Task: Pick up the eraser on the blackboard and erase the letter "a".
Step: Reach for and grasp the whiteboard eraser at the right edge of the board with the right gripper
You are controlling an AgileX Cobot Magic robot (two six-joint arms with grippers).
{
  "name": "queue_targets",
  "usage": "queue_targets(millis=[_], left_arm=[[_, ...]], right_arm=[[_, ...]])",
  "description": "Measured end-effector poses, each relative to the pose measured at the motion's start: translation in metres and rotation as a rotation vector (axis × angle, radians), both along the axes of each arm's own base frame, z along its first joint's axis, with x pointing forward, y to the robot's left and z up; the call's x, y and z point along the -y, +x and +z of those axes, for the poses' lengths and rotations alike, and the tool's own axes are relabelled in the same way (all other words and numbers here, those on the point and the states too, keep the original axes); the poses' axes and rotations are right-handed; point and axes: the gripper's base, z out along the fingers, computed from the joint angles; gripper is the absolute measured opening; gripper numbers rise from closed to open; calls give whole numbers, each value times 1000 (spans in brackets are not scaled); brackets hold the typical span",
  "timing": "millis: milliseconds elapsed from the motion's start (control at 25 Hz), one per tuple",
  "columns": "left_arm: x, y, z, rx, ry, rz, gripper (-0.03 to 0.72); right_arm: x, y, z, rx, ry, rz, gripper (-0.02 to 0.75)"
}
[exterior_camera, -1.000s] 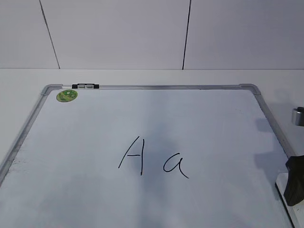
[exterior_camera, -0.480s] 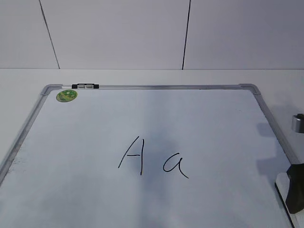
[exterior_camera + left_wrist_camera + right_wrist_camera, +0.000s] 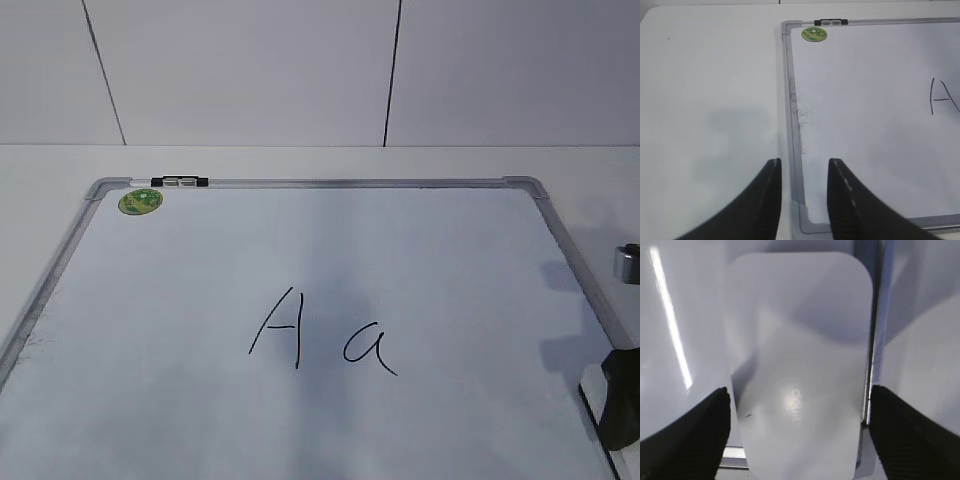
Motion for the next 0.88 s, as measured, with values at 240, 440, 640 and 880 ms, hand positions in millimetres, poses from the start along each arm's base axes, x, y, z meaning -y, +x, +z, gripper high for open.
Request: queue_targets(millis=[240, 440, 640, 880], left_arm=[[0, 0, 0, 0, -5, -3, 235], [0, 0, 0, 0, -5, -3, 235], [0, 0, 0, 0, -5, -3, 235], [0, 0, 0, 0, -5, -3, 235]], right_arm=[[-1, 2, 0, 24, 10, -9, 654], [-1, 3, 0, 31, 14, -12, 651], [-1, 3, 0, 33, 14, -13, 645], [-1, 6, -7, 5, 11, -13, 638]])
